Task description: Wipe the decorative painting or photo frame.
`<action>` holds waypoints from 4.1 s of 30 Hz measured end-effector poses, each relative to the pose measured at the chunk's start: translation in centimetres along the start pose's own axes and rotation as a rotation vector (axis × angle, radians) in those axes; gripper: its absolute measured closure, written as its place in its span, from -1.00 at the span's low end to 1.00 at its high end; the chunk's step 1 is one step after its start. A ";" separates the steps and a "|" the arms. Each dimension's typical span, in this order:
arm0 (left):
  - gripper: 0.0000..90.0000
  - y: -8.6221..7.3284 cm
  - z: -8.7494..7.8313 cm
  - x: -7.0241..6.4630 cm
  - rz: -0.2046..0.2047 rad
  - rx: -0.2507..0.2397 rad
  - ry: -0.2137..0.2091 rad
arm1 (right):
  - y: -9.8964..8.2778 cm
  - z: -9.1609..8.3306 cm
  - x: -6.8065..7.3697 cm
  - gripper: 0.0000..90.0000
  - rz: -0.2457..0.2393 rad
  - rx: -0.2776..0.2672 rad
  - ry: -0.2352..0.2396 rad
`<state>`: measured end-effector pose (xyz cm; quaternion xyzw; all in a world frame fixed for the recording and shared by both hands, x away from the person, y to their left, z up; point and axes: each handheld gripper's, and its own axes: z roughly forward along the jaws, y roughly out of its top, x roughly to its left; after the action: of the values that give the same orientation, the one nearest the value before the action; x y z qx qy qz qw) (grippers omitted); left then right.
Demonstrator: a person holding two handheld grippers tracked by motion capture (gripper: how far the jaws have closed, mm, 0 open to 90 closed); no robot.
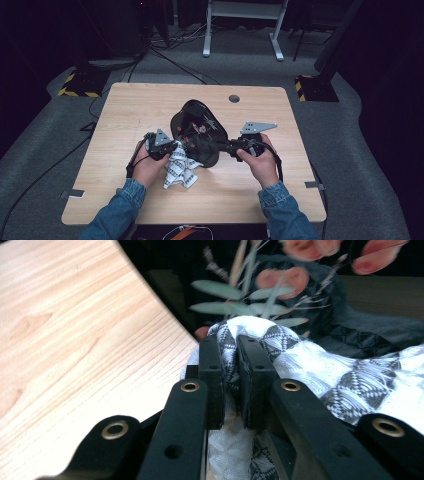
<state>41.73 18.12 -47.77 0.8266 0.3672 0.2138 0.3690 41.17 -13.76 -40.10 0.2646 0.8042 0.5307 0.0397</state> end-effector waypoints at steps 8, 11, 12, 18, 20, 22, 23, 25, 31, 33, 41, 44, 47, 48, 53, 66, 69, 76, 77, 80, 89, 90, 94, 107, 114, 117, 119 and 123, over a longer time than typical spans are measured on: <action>0.84 0.3 0.3 -1.8 0.025 0.025 -0.067 | 0.0 0.0 0.0 0.73 0.002 0.001 0.003; 0.84 0.7 0.4 -3.0 0.049 0.028 -0.095 | 0.0 0.0 0.0 0.73 0.001 0.001 0.003; 0.84 0.8 0.4 -3.5 0.055 0.025 -0.104 | 0.0 0.0 0.0 0.73 0.001 0.001 0.003; 0.84 0.9 0.5 -4.2 0.093 0.025 -0.118 | 0.0 -0.1 -0.1 0.73 0.001 0.001 0.003; 0.84 0.6 0.7 -3.7 0.077 0.035 -0.108 | 0.0 -0.1 -0.1 0.73 0.001 0.001 0.004; 0.84 0.2 0.8 -3.1 0.063 0.051 -0.092 | 0.0 -0.1 -0.1 0.73 0.002 0.001 0.004; 0.84 0.0 0.9 -2.7 0.062 0.061 -0.077 | 0.0 -0.1 -0.1 0.73 0.001 0.002 0.004; 0.83 -0.4 1.0 -1.9 0.047 0.069 -0.060 | 0.0 -0.1 -0.1 0.73 0.002 0.002 0.005; 0.83 -0.7 1.0 -1.0 0.027 0.071 -0.041 | 0.0 -0.1 -0.1 0.73 0.003 0.003 0.007; 0.84 -0.7 1.0 -1.1 0.020 0.074 -0.048 | 0.0 -0.1 0.0 0.73 0.003 0.003 0.005; 0.84 -0.2 1.4 -3.7 0.050 0.076 -0.136 | 0.0 -0.1 0.0 0.73 0.002 0.002 0.006; 0.84 0.2 1.5 -5.2 0.090 0.074 -0.164 | 0.0 -0.1 0.0 0.73 0.000 0.003 0.006; 0.84 0.4 1.6 -5.9 0.101 0.074 -0.180 | 0.0 -0.2 0.0 0.73 -0.001 0.003 0.004; 0.84 0.4 1.6 -5.9 0.101 0.074 -0.180 | 0.0 -0.2 -0.1 0.73 0.001 0.003 0.005; 0.84 0.3 1.6 -5.6 0.104 0.068 -0.174 | 0.0 -0.3 -0.1 0.73 0.004 0.004 0.006; 0.84 -0.4 -0.1 -1.2 -0.005 0.018 -0.116 | -0.1 -0.4 -0.1 0.75 -0.005 0.003 -0.014; 0.84 0.0 -1.3 -0.8 -0.002 -0.012 -0.120 | -0.1 -0.5 -0.2 0.75 -0.008 0.000 -0.021; 0.84 0.9 -4.5 0.3 0.015 -0.093 -0.096 | -0.1 -0.8 -0.3 0.75 -0.010 -0.002 -0.029; 0.84 0.9 -4.5 0.3 0.015 -0.093 -0.096 | -0.1 -0.9 -0.3 0.76 -0.011 -0.002 -0.029; 0.84 1.8 -6.2 0.7 0.024 -0.144 -0.072 | -0.1 -0.9 -0.3 0.75 -0.011 -0.003 -0.027; 0.84 5.2 -8.8 1.4 0.067 -0.227 0.008 | -0.1 -0.9 -0.2 0.75 -0.013 -0.001 -0.027; 0.84 5.6 -9.0 1.5 0.070 -0.235 0.013 | -0.1 -0.8 -0.2 0.75 -0.013 -0.001 -0.025; 0.84 6.9 -9.4 1.4 0.080 -0.261 0.033 | -0.1 -0.8 -0.2 0.75 -0.013 -0.002 -0.025; 0.84 9.6 -10.0 1.5 0.094 -0.312 0.037 | -0.1 -0.7 0.0 0.75 -0.016 -0.004 -0.026; 0.84 10.9 -10.2 1.5 0.092 -0.335 0.021 | -0.1 -0.7 0.2 0.75 -0.012 -0.006 -0.032; 0.84 11.4 -10.3 1.3 0.091 -0.347 0.011 | -0.2 -0.6 0.3 0.75 -0.014 -0.007 -0.034; 0.84 11.9 -10.3 1.1 0.091 -0.358 0.004 | -0.2 -0.6 0.4 0.75 -0.016 -0.006 -0.036; 0.84 12.5 -10.4 1.0 0.095 -0.370 0.000 | -0.2 -0.7 0.5 0.75 -0.017 -0.003 -0.038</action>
<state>41.45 17.85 -31.49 0.7612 0.2820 0.2949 0.5041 40.47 -14.16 -39.92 0.2676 0.8047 0.5265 0.0599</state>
